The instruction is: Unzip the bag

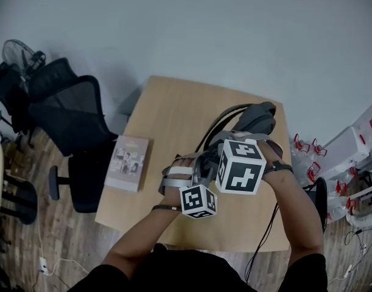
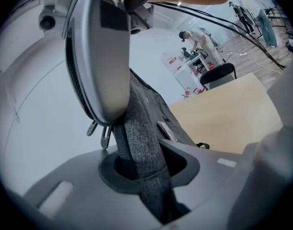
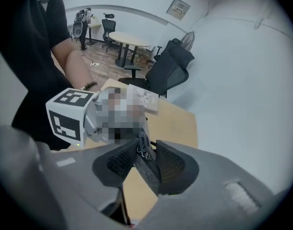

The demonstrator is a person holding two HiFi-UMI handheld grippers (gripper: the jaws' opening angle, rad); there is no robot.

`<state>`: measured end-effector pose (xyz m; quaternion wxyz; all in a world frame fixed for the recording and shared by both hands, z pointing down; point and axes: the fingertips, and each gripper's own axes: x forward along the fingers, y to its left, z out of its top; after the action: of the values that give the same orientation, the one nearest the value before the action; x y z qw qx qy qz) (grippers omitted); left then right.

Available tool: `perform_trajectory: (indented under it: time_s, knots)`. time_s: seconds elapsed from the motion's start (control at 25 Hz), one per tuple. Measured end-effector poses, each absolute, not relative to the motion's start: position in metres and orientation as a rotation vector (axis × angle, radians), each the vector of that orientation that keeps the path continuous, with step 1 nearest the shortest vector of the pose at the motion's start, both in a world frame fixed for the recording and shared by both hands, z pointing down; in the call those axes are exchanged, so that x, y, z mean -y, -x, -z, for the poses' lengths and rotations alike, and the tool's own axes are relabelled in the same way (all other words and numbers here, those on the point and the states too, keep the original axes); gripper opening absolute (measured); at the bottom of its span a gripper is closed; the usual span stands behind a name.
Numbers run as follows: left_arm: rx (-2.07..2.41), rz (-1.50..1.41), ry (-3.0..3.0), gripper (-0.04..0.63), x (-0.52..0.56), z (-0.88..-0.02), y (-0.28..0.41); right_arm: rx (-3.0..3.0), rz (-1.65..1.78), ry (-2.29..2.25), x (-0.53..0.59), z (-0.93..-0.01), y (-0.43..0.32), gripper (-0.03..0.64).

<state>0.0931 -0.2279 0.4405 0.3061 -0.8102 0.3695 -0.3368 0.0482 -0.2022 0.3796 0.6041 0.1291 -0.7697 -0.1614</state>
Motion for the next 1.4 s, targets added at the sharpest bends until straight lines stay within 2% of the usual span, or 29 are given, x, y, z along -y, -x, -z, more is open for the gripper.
perform_trajectory:
  time_s: [0.16,0.52,0.96,1.4]
  knots:
    - [-0.977,0.902,2.132,0.118,0.229,-0.441,-0.096,1.758,0.382,-0.256,0.202,-0.381,-0.051,0.120]
    - [-0.974,0.896,2.145,0.118,0.228,-0.441,-0.096,1.725,0.628,-0.266,0.194,-0.385,-0.053,0.075]
    - [-0.970,0.902,2.181,0.117,0.226,-0.440,-0.100,1.581,0.928,-0.403,0.190,-0.388,-0.058,0.071]
    - [-0.975,0.899,2.191,0.117,0.226,-0.440,-0.100,1.620,0.978,-0.391,0.184,-0.386,-0.056,0.051]
